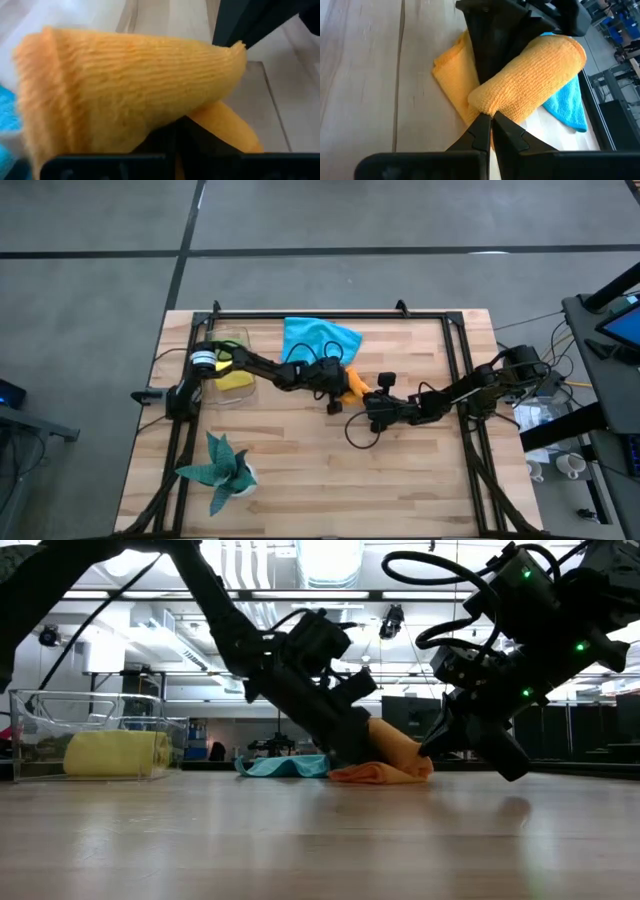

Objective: Roll microfiber towels into tight, uniform cylinder then place into a basket
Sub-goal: Roll the orange microfiber towel

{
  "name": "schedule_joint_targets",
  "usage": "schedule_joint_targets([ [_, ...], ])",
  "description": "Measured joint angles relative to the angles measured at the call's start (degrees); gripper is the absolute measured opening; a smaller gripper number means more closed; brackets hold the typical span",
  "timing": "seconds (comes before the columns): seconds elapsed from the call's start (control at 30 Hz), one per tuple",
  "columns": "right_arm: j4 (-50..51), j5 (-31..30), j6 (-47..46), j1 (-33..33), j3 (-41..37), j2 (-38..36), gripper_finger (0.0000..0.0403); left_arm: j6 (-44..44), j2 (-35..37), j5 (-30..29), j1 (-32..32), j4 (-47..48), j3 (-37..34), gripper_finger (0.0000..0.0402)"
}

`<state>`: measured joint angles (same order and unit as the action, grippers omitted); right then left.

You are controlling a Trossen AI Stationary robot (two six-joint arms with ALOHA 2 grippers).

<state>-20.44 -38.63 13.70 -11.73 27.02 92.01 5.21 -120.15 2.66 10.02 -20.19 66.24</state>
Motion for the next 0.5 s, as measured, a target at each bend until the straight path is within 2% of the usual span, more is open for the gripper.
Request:
schedule_joint_targets([
  [0.3,-0.03,-0.2,0.0,0.0,0.09,0.0,0.0009,-0.31,0.95,-0.02,0.0,0.87,0.02,0.0],
  [0.5,0.01,-0.36,0.24,0.0,0.23,0.0,0.0009,-0.28,2.96,-0.02,0.0,5.23,0.17,0.0],
])
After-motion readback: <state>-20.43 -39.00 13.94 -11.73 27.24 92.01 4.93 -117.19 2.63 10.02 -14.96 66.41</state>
